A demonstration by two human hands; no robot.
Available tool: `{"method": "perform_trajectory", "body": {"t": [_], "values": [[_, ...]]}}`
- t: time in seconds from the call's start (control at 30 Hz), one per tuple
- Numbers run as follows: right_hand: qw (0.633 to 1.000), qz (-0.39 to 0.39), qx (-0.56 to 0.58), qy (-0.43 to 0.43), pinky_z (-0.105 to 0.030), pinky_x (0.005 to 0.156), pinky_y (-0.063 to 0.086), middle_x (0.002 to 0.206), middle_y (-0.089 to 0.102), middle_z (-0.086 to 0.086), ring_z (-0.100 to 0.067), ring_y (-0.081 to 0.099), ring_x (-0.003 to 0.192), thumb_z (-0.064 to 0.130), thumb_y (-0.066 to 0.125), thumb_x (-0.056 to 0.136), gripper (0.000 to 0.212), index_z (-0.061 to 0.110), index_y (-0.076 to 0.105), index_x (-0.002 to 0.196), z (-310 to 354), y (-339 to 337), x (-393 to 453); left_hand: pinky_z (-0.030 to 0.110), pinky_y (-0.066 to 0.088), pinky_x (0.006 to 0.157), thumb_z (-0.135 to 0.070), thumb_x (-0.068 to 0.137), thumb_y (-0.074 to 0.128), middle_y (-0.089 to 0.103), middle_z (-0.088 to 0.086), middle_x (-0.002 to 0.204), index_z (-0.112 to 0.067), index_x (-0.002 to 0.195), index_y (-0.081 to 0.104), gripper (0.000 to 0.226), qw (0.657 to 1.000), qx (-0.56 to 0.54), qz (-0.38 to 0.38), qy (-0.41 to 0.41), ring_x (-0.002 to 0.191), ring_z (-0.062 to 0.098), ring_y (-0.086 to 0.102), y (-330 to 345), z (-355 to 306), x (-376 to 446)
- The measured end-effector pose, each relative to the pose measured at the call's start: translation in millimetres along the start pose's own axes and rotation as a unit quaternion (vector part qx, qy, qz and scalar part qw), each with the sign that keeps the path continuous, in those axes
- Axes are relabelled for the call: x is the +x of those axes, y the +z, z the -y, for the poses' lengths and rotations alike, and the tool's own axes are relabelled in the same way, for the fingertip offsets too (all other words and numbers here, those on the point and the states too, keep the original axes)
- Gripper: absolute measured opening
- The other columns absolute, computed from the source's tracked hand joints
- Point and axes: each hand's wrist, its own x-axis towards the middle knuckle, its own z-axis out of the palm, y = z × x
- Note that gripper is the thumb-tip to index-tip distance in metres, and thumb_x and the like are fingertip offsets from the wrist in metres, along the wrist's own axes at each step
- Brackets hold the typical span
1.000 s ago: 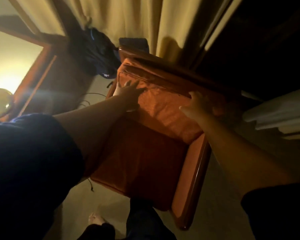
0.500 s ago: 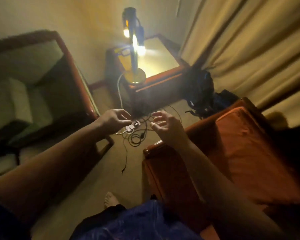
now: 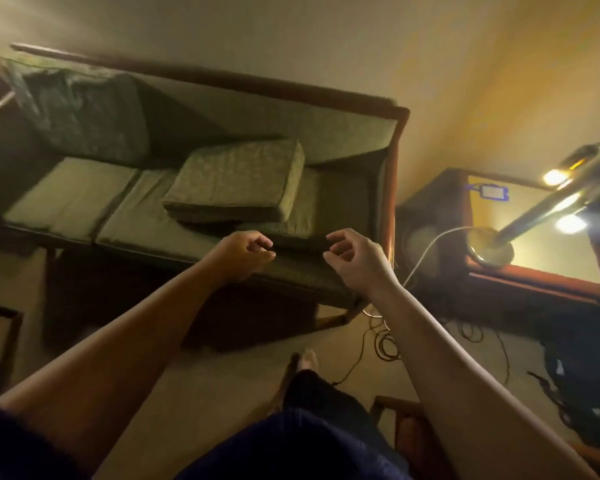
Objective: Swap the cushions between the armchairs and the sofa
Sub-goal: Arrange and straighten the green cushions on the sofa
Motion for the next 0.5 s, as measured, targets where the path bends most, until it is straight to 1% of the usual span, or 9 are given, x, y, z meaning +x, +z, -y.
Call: {"method": "perform_trajectory", "body": {"t": [0.07,0.13,0.2,0.27,0.33,0.47,0.5], "values": [[1.0,0.016,-0.003,-0.009,-0.027,0.078,0.059,0.095,0.07,0.013,-0.005,0.066,0.085,0.032,0.074,0.09,0.03,0.03,0.067,0.119,15,21,41,0.026,0.049,0.066,-0.031,0.089,0.073,0.07,-0.002,0.095,-0.024,0.112,0.067,0.025,0.999,-0.018,-0.021,-0.025,0.08,0.013,0.066,-26,22,21],[1.0,0.024,-0.007,-0.017,-0.024,0.075,0.057,0.094,0.07,0.013,-0.002,0.066,0.083,0.031,0.075,0.089,0.029,0.028,0.068,0.118,26,42,85,0.029,0.051,0.067,-0.032,0.087,0.075,0.07,-0.004,0.094,-0.029,0.107,0.067,0.022,0.998,-0.03,-0.028,-0.046,0.078,0.012,0.066,-50,43,47],[0.999,0.032,-0.011,-0.022,-0.026,0.075,0.059,0.095,0.07,0.013,-0.001,0.067,0.083,0.032,0.074,0.089,0.029,0.029,0.068,0.117,31,62,127,0.028,0.051,0.067,-0.032,0.086,0.076,0.07,-0.006,0.094,-0.032,0.105,0.066,0.021,0.997,-0.033,-0.028,-0.064,0.08,0.013,0.067,-72,59,76],[0.998,0.045,-0.026,-0.023,-0.032,0.076,0.061,0.096,0.07,0.012,-0.004,0.068,0.084,0.033,0.073,0.089,0.029,0.031,0.067,0.117,31,84,174,0.024,0.047,0.063,-0.028,0.088,0.074,0.07,-0.005,0.092,-0.029,0.108,0.067,0.021,0.996,-0.032,-0.025,-0.083,0.081,0.014,0.068,-97,74,111],[0.997,0.062,-0.038,-0.014,-0.035,0.077,0.061,0.097,0.07,0.012,-0.006,0.068,0.085,0.033,0.073,0.089,0.03,0.03,0.065,0.118,27,106,215,0.024,0.045,0.062,-0.025,0.092,0.07,0.07,0.0,0.096,-0.023,0.115,0.066,0.024,0.994,-0.046,-0.019,-0.101,0.079,0.014,0.064,-119,87,147],[0.988,0.137,-0.069,0.033,-0.035,0.078,0.061,0.097,0.068,0.014,-0.006,0.067,0.086,0.031,0.069,0.093,0.03,0.028,0.063,0.121,16,152,294,0.028,0.049,0.066,-0.024,0.095,0.066,0.068,0.001,0.105,-0.02,0.119,0.064,0.024,0.982,-0.078,-0.017,-0.173,0.083,0.017,0.065,-164,122,218],[0.984,0.154,-0.079,0.04,-0.034,0.078,0.061,0.096,0.068,0.014,-0.006,0.067,0.086,0.031,0.069,0.092,0.029,0.028,0.063,0.121,16,160,307,0.026,0.048,0.064,-0.024,0.095,0.066,0.068,0.001,0.104,-0.019,0.119,0.065,0.025,0.98,-0.075,-0.016,-0.183,0.081,0.016,0.065,-171,129,230]]}}
